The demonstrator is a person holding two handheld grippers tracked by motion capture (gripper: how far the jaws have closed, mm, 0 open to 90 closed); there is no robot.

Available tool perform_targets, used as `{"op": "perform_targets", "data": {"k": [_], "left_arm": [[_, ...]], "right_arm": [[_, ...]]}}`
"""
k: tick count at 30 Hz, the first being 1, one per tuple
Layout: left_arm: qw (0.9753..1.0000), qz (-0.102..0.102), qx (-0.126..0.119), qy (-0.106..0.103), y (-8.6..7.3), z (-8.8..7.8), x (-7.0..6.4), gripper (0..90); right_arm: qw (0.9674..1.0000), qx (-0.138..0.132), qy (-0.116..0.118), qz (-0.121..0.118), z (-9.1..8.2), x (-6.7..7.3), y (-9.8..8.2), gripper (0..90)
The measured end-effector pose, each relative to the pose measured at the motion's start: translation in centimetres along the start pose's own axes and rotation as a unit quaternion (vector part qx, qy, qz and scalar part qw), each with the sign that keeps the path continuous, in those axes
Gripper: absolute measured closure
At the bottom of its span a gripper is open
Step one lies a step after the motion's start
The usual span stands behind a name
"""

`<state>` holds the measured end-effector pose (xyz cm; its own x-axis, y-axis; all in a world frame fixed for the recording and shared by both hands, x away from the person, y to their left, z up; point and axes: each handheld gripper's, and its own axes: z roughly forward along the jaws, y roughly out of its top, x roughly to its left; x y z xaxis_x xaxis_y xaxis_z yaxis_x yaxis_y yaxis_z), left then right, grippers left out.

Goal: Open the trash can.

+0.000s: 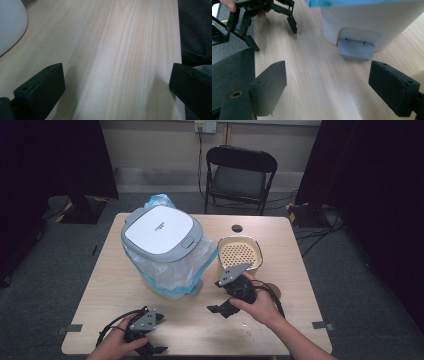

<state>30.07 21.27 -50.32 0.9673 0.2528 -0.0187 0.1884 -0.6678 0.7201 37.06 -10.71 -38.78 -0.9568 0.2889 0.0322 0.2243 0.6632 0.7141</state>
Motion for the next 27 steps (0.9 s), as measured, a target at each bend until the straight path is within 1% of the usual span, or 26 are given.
{"op": "perform_targets", "data": {"k": [3, 13, 16, 18, 21, 27], "left_arm": [[1.0, 0.0, 0.001, 0.0, 0.0, 0.0, 0.0, 0.0], [1.0, 0.001, 0.0, 0.0, 0.0, 0.0, 0.0, 0.0], [1.0, 0.002, 0.0, 0.001, 0.0, 0.0, 0.0, 0.0], [1.0, 0.002, 0.0, 0.001, 0.0, 0.0, 0.0, 0.0], [1.0, 0.002, 0.001, 0.001, 0.0, 0.0, 0.0, 0.0], [1.0, 0.003, 0.0, 0.001, 0.0, 0.0, 0.0, 0.0]], "right_arm": [[1.0, 0.001, 0.007, 0.0, -0.6, -0.3, 0.9, 14.6], [1.0, 0.004, 0.0, -0.009, -2.4, -0.6, 3.9, 14.8], [0.9999, 0.01, -0.003, -0.009, -2.9, -0.8, 4.7, 15.0], [0.9998, 0.017, -0.003, -0.01, -3.2, -0.9, 5.1, 15.0], [0.9998, 0.016, -0.003, -0.008, -3.7, -1.3, 5.6, 15.0], [0.9999, 0.011, -0.011, -0.003, -4.7, -2.1, 6.5, 14.9]]}}
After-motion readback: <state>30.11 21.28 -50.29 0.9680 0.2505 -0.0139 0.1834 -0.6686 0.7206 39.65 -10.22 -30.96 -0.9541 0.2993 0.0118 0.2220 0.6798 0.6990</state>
